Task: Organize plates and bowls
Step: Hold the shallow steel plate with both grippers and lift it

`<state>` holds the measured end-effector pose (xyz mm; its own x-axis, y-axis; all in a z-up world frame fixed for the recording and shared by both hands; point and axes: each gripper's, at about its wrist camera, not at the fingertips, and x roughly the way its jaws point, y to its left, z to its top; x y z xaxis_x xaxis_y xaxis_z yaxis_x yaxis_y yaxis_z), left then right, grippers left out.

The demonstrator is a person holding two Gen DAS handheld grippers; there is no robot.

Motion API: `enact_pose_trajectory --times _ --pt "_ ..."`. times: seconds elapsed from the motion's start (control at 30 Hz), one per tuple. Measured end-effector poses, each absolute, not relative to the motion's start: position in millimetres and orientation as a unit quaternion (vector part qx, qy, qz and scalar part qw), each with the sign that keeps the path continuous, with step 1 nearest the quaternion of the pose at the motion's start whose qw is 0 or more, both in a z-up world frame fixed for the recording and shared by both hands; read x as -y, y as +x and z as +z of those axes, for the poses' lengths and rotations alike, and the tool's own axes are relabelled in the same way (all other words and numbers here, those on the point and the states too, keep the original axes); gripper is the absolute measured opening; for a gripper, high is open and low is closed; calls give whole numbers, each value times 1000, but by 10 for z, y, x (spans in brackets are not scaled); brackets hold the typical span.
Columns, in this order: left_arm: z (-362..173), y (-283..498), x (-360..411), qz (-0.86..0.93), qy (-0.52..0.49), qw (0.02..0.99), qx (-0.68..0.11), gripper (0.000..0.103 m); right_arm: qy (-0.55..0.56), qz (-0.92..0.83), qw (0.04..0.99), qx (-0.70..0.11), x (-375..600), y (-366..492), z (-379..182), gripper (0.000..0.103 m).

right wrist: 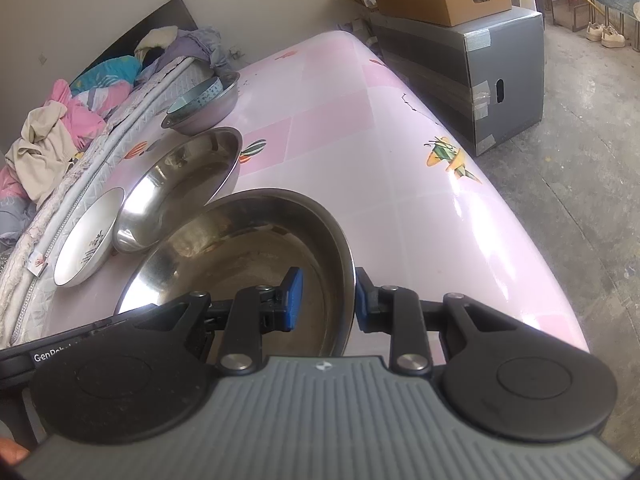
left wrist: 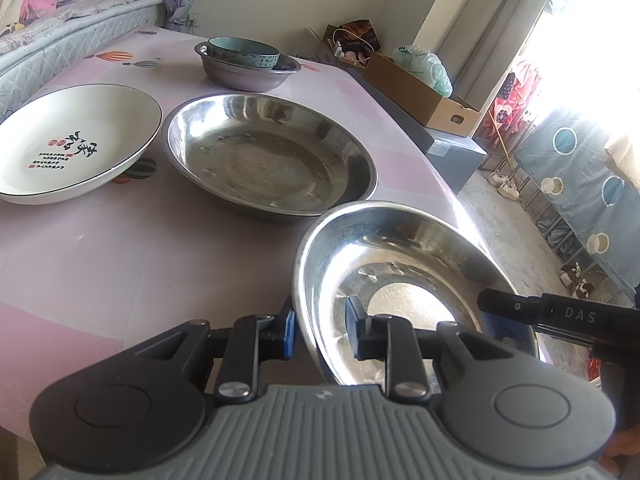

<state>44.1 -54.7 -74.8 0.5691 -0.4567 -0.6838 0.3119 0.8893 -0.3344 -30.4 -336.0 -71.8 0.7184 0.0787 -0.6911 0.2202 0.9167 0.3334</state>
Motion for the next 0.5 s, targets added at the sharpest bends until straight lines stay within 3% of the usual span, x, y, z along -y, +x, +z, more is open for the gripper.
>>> enact_pose_trajectory --times 0.5 --pt "-719 424 548 -220 -90 883 -405 27 192 -39 909 -369 3343 -336 -661 27"
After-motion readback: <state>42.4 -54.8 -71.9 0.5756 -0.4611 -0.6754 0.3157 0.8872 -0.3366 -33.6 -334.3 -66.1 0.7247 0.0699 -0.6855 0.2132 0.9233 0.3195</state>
